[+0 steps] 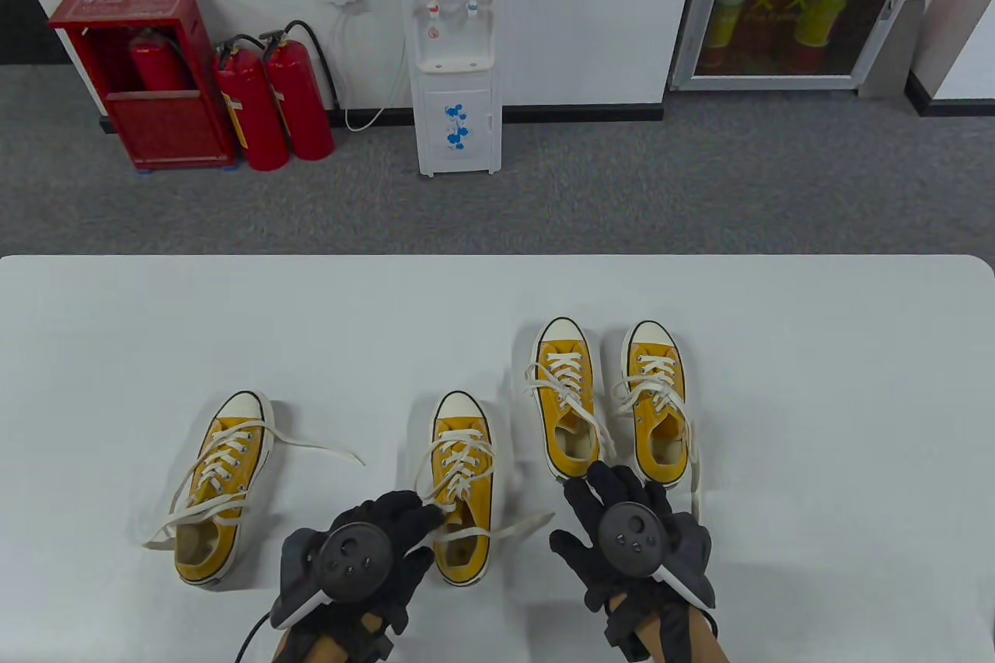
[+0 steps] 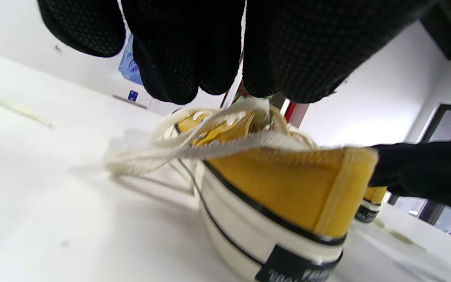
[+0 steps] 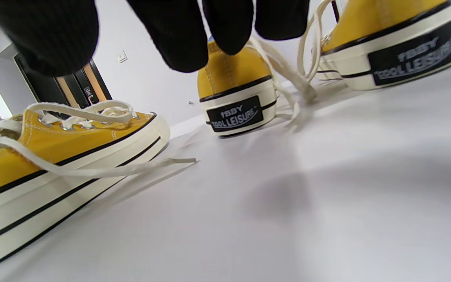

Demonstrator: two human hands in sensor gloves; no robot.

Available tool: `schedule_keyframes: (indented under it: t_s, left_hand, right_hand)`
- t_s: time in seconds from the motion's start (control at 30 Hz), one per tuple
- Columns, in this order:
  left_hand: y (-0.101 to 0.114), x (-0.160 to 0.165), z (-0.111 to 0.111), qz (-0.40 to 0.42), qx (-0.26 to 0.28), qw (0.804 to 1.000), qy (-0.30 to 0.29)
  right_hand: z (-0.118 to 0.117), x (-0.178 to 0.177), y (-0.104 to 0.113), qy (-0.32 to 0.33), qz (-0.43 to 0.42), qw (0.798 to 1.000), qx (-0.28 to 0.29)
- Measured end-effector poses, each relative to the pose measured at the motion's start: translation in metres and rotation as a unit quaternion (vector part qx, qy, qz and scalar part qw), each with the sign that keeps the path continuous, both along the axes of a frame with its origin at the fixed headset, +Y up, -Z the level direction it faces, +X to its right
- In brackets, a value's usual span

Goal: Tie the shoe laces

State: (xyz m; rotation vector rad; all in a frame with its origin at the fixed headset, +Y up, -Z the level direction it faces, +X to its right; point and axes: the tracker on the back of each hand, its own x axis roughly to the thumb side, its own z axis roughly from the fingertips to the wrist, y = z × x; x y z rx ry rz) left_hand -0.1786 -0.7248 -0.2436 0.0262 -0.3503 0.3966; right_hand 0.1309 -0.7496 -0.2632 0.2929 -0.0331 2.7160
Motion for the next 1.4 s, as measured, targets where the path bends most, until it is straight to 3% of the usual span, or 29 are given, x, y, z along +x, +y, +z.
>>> schedule_keyframes:
  t_s: [0.17,0.53,1.17,1.4]
  left_hand:
    - [-0.012,0.007,-0.003,-0.045,-0.005,0.999,0.012]
    - [-0.026,0.012,-0.009,-0.051,-0.03,0.998,0.032]
    - [-0.027,0.015,-0.013,-0.028,-0.024,0.998,0.042]
    - [-0.014,-0.007,-0.015,0.086,-0.055,0.994,0.04]
  right_hand:
    - [0.0,0.0,0.0,0.001,0.001,1.0,0.001]
    - [0.0,-0.001,-0.001,0.001,0.001,1.0,0.001]
    - [0.001,-0.002,-0.001,0.002,0.0,1.0,-0.002]
    - [0.0,0.0,0.0,-0.003,-0.008,1.0,-0.001]
